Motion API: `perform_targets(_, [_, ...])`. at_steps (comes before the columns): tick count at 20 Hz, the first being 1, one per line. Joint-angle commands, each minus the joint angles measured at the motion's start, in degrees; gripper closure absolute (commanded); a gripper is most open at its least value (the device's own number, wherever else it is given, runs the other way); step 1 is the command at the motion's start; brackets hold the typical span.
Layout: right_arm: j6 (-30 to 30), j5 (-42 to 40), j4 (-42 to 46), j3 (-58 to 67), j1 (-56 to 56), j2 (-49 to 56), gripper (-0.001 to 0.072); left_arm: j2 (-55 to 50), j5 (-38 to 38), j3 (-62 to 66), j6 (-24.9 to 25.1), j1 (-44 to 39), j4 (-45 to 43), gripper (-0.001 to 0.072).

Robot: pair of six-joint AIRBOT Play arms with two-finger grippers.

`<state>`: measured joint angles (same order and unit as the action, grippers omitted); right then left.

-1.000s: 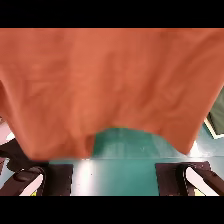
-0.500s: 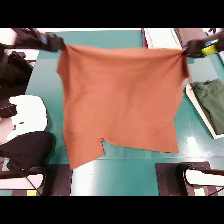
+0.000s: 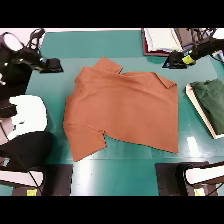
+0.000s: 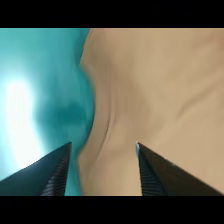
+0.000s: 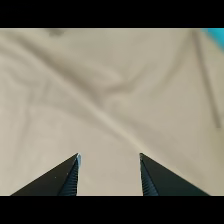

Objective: Fold the shirts.

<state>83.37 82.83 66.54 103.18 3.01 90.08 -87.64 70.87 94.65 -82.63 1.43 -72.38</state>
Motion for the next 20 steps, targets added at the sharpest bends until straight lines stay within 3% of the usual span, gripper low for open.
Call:
perform_targets(1, [-1.86, 0.52, -4.28, -10.29, 0.17, -6.58, 0.0284, 7.15, 4.5, -12.79, -0.28, 3.61, 1.42, 0.0219])
perform_targets(7, [-3.13, -3.91, -8.55, -28.13, 0.17, -19.43, 0.0284, 21.88, -3.39, -46.31, -0.37, 3.61, 1.31, 0.0219])
perform_targets(10, [-3.13, -6.38, -8.55, -32.15, 0.17, -23.26, 0.0284, 22.16, -5.92, -52.96, -0.33, 3.58, 2.99, 0.0219])
perform_targets(17, [-3.1, -7.54, -8.52, -32.63, 0.24, -26.86, 0.0284, 22.16, -12.0, -59.12, 3.06, 3.54, 15.76, 0.0222])
perform_targets(18, [-3.1, -7.52, -8.52, -32.63, 0.39, -27.02, 0.0284, 22.18, -12.09, -59.06, 4.48, 3.54, 17.75, 0.0296])
perform_targets(20, [-3.1, -5.44, -8.0, -32.68, 1.16, -26.97, 0.0284, 22.36, -11.78, -58.77, 6.84, 3.54, 21.29, 0.0568])
